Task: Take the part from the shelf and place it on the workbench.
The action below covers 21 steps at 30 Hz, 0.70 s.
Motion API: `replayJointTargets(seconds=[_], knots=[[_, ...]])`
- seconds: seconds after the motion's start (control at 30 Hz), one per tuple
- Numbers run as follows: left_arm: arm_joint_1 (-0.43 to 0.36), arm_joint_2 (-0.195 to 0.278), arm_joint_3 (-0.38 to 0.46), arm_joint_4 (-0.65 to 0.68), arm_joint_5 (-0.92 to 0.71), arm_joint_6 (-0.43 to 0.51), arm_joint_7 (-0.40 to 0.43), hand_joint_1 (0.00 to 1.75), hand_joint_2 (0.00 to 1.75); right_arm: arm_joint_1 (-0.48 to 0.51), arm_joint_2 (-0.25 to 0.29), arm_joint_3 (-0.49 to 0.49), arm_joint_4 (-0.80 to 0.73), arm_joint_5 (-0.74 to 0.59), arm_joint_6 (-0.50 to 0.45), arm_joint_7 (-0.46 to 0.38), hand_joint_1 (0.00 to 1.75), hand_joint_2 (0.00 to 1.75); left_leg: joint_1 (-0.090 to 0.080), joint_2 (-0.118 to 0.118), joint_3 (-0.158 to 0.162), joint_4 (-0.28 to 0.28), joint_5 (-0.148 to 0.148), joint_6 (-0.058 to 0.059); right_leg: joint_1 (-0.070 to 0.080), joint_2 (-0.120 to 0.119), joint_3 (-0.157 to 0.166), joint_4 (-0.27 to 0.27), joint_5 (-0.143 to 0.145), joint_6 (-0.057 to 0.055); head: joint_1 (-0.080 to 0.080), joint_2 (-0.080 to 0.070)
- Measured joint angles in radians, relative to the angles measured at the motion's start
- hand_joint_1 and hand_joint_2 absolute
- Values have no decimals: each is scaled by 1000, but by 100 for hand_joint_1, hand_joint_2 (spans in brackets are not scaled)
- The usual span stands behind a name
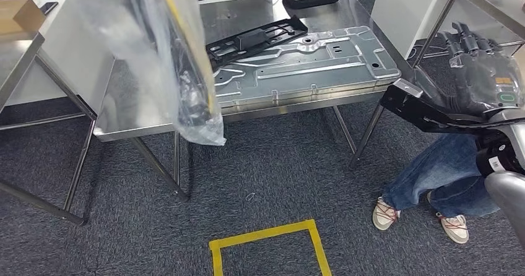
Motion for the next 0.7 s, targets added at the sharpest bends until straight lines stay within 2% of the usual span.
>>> replayJointTargets(seconds=[0.03,0.1,0.13,0.17,0.23,0.27,0.3,0.33,0.37,0.4,0.43,0.47,0.53,0.57,0.6,0.63,0.7], knots=[[0,0,0,0,0,0,0,0,175,0,0,0,0,0,0,0,0,0,0,0,1,-3,-2,1,0,0,0,0,1,1,0,0],[-2,1,9,-3,-7,1,1,0,175,2,0,-4,0,2,-1,0,0,0,-5,1,9,-30,-1,0,-2,-1,-4,-5,14,9,0,0],[-1,0,21,-6,-16,4,0,0,175,4,0,-5,0,3,-3,0,0,0,-4,2,1,-47,16,2,-3,0,-20,25,-14,17,0,0],[-1,0,34,-10,-24,7,0,0,175,6,0,-7,-1,4,-4,0,0,0,-4,4,-10,-62,36,4,-3,0,-41,77,-55,25,0,0],[1,-4,53,-13,-33,12,-2,0,175,10,0,-8,-1,4,-6,0,0,0,2,6,-46,-71,80,10,-2,3,-87,228,-159,36,0,0],[1,-5,57,-14,-33,12,-2,0,175,12,0,-7,-1,4,-6,0,0,0,2,6,-59,-71,90,11,-2,3,-90,273,-169,38,0,0],[1,-6,59,-14,-33,12,-2,0,175,13,0,-7,-1,4,-7,0,0,0,3,6,-71,-70,99,10,-2,3,-76,282,-156,39,0,0],[2,-7,62,-14,-33,12,-2,0,175,13,0,-7,-1,3,-7,0,0,0,4,5,-83,-68,108,7,-3,3,-43,253,-130,41,0,0],[3,-7,65,-15,-33,12,-2,0,175,13,0,-7,-1,3,-8,0,0,0,5,5,-93,-65,115,4,-4,3,7,188,-104,44,0,0],[4,-7,70,-15,-33,12,-2,0,175,12,1,-7,-1,3,-9,0,0,0,5,4,-104,-60,120,0,-4,3,61,112,-90,47,0,0],[5,-8,73,-16,-33,12,-2,0,175,11,1,-6,-1,3,-11,0,0,0,4,3,-113,-53,125,-4,-3,5,103,44,-88,46,0,0],[5,-8,77,-17,-33,12,-2,0,175,10,1,-6,-2,3,-13,0,0,0,2,2,-121,-48,130,-9,-3,6,128,-2,-94,45,0,0],[6,-7,81,-17,-34,12,-2,0,175,8,2,-5,-2,2,-21,0,0,0,0,1,-136,-42,145,-17,0,7,128,-26,-99,32,0,0],[8,-7,82,-17,-35,12,-2,0,175,7,2,-4,-2,1,-26,0,0,0,1,-1,-144,-38,144,-22,-1,6,119,-27,-94,24,0,0],[9,-7,83,-18,-36,12,-2,0,175,4,3,-2,-2,-1,-31,0,0,0,3,-3,-154,-23,128,-28,-2,5,111,-27,-87,15,0,0],[12,-6,84,-18,-37,11,-2,0,175,2,3,0,-2,-3,-34,0,0,0,6,-5,-169,12,96,-36,-4,3,101,-28,-79,5,-1,0],[14,-7,85,-19,-39,12,-2,0,175,-2,3,4,-2,-6,-37,0,0,0,16,-6,-211,143,0,-52,-4,2,81,-28,-62,-6,-1,0]])
